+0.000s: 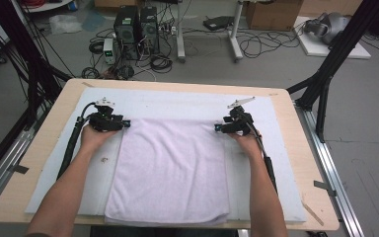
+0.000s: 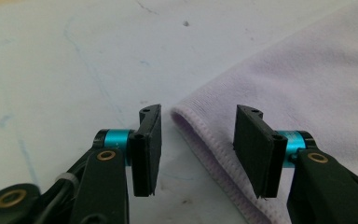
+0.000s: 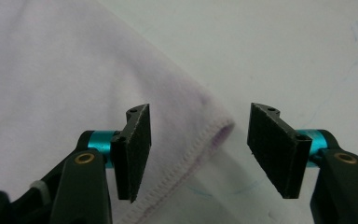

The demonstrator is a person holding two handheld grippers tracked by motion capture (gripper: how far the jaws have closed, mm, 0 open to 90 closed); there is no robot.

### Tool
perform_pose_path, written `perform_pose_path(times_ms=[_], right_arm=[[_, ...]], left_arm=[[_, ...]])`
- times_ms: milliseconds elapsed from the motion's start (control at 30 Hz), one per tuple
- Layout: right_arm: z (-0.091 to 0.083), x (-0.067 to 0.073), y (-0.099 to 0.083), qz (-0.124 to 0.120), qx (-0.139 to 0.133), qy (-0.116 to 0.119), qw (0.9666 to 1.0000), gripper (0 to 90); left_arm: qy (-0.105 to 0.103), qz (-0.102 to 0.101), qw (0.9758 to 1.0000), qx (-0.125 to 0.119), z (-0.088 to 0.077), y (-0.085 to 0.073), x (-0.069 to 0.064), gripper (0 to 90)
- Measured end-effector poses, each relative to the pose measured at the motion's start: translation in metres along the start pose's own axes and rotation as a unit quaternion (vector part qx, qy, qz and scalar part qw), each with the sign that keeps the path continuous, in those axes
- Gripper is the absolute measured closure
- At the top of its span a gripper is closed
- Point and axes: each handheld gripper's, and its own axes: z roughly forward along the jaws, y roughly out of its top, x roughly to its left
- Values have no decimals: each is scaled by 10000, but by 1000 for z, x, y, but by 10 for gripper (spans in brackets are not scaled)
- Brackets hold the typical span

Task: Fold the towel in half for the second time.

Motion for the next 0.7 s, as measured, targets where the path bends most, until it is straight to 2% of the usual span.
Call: perform_pose_path(times_ms=[67, 100, 167, 200, 233, 267, 333, 400, 467, 533, 600, 700], right_arm=[[5, -2, -4, 119, 49, 42, 9999, 388], [6, -3, -6, 134, 26, 39, 9999, 394], [6, -4, -8, 189, -78, 39, 9998, 426], [5, -4, -8, 176, -113, 47, 9998, 473], [5, -3, -9, 142, -118, 107, 9998, 555], [5, -1, -9, 71, -113, 171, 9998, 620], [6, 2, -7, -34, -71, 385, 9992, 794], [6, 4, -5, -85, -24, 437, 9990, 823], [4, 3, -4, -26, -49, 480, 9988, 834], [-3, 2, -2, -5, -179, 447, 9988, 839], [-13, 0, 1, 14, -356, 401, 9986, 842], [-26, 0, 6, -15, -625, 326, 9975, 844]], left_arm=[[72, 85, 9999, 47, 4, -1, -3, 484], [110, 73, 9999, 37, 5, -1, -3, 491], [234, 182, 9995, 94, 5, 1, -5, 539], [229, 203, 9995, 105, 5, 2, -5, 576], [129, 192, 9997, 98, 5, 2, -6, 659], [139, 208, 9996, 114, 6, 3, -7, 723], [130, 197, 9996, 143, 8, 6, -9, 818], [219, 252, 9993, 196, 7, 9, -10, 843], [297, 323, 9989, 146, 5, 12, -11, 857], [366, 354, 9987, -42, 0, 16, -11, 875], [334, 330, 9988, -163, -5, 24, -10, 876], [384, 486, 9976, -301, -16, 39, -12, 876]])
